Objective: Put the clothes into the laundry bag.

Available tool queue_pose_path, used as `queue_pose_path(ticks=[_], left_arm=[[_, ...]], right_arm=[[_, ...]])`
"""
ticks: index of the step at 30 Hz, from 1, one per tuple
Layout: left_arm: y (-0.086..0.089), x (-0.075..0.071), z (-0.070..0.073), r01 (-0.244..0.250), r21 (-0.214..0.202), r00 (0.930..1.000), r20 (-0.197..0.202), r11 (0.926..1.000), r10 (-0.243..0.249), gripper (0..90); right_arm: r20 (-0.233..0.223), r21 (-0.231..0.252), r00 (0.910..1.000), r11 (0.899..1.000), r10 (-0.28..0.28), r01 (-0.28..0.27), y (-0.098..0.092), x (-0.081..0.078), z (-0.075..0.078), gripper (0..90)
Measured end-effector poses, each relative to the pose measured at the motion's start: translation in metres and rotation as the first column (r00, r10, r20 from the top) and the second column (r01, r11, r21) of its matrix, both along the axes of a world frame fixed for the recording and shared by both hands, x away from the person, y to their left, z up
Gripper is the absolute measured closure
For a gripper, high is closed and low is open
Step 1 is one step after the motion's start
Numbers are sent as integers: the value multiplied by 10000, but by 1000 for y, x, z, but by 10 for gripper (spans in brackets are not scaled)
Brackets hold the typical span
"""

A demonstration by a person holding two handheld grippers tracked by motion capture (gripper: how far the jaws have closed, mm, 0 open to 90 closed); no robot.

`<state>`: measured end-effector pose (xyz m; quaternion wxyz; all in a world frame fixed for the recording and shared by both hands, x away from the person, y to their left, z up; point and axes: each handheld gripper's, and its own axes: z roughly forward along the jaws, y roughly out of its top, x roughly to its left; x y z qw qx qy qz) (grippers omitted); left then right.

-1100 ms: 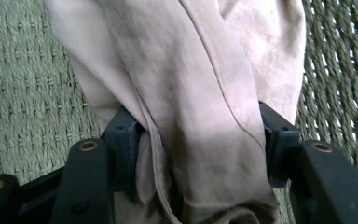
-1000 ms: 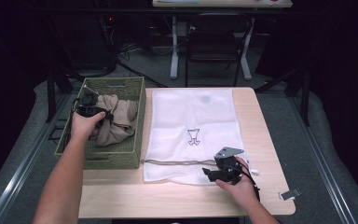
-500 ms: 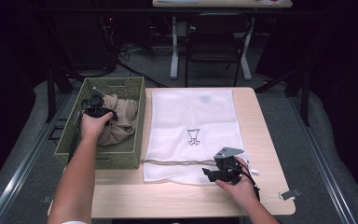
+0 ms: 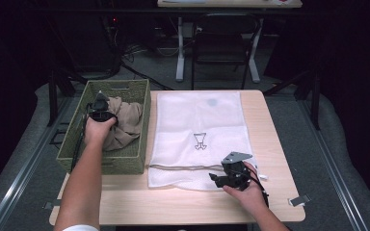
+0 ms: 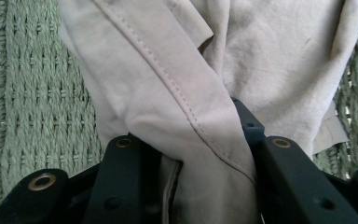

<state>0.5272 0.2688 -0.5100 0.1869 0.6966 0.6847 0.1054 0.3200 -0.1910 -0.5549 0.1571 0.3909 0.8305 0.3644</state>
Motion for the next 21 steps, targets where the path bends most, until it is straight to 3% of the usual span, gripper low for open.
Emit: queue_pose_path(ticks=[2, 5, 8, 13, 21], left_arm=[[-1, 0, -2, 77, 141, 9999, -98, 9999, -76, 616], [-1, 0, -2, -235, 117, 9996, -151, 9997, 237, 603], [-4, 0, -3, -71, 372, 9999, -99, 9993, 75, 675], [-4, 0, -3, -103, 363, 9999, -64, 9993, 106, 796], [-3, -5, 8, 37, 207, 9997, 261, 9998, -42, 838]], right_arm=[[-2, 5, 10000, 10000, -6, 6, 0, 0, 0, 328], [-4, -7, 10000, 10000, -3, 3, 0, 0, 0, 328], [0, -11, 10000, 10000, -22, 22, 0, 0, 0, 328], [16, -3, 10000, 10000, -51, 51, -1, -1, 0, 328], [34, 50, 10000, 10000, -78, 78, -2, 0, 1, 328]])
